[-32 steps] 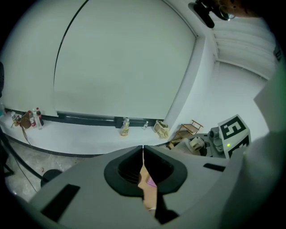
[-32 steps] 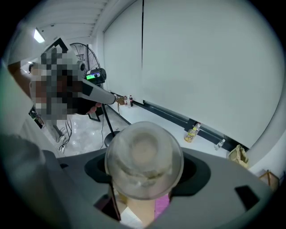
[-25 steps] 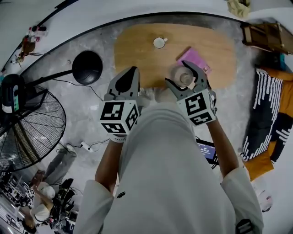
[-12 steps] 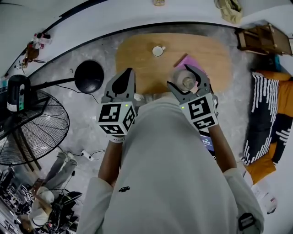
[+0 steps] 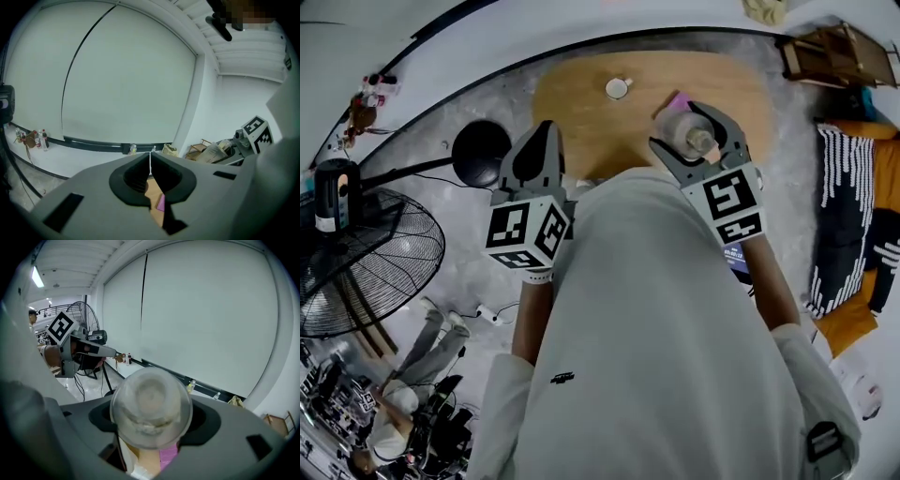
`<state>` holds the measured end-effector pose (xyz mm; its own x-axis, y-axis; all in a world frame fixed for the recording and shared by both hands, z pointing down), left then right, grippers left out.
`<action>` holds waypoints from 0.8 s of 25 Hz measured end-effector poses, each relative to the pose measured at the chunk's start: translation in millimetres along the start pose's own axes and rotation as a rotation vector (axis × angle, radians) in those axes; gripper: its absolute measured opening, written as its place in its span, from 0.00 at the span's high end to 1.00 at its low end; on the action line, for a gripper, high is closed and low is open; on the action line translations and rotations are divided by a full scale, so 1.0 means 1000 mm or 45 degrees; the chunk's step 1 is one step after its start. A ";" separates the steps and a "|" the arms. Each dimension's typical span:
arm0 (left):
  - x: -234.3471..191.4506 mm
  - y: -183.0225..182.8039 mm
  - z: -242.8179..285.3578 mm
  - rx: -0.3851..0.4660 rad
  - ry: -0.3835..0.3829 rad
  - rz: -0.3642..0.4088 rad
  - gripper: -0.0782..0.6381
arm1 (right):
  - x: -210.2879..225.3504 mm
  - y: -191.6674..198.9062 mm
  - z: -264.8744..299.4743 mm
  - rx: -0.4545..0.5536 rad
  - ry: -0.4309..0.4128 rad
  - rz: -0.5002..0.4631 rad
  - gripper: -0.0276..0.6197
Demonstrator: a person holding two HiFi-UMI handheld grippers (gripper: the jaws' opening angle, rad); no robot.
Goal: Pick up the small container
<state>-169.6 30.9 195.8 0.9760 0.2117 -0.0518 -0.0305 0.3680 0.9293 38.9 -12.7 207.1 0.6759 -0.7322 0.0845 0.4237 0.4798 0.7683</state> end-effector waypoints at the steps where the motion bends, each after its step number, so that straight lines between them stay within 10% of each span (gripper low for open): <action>1: 0.000 -0.001 0.000 0.005 0.000 -0.001 0.86 | 0.001 -0.001 -0.001 0.009 -0.002 0.009 0.43; 20: 0.017 -0.009 -0.002 0.007 0.001 0.035 0.86 | 0.022 0.004 -0.024 0.061 -0.007 0.067 0.43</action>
<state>-153.2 33.1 185.8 0.9747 0.2221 -0.0265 -0.0560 0.3569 0.9325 69.3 -15.4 196.7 0.6932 -0.7091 0.1289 0.3582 0.4941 0.7921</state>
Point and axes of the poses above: the fingertips, and each gripper's own axes: z forward along the fingers, x to its right, y out of its underside, the point moved 5 cm from there along -z, backward along the fingers, and after that the axes turned 14 degrees about z, right-handed, at the moved point
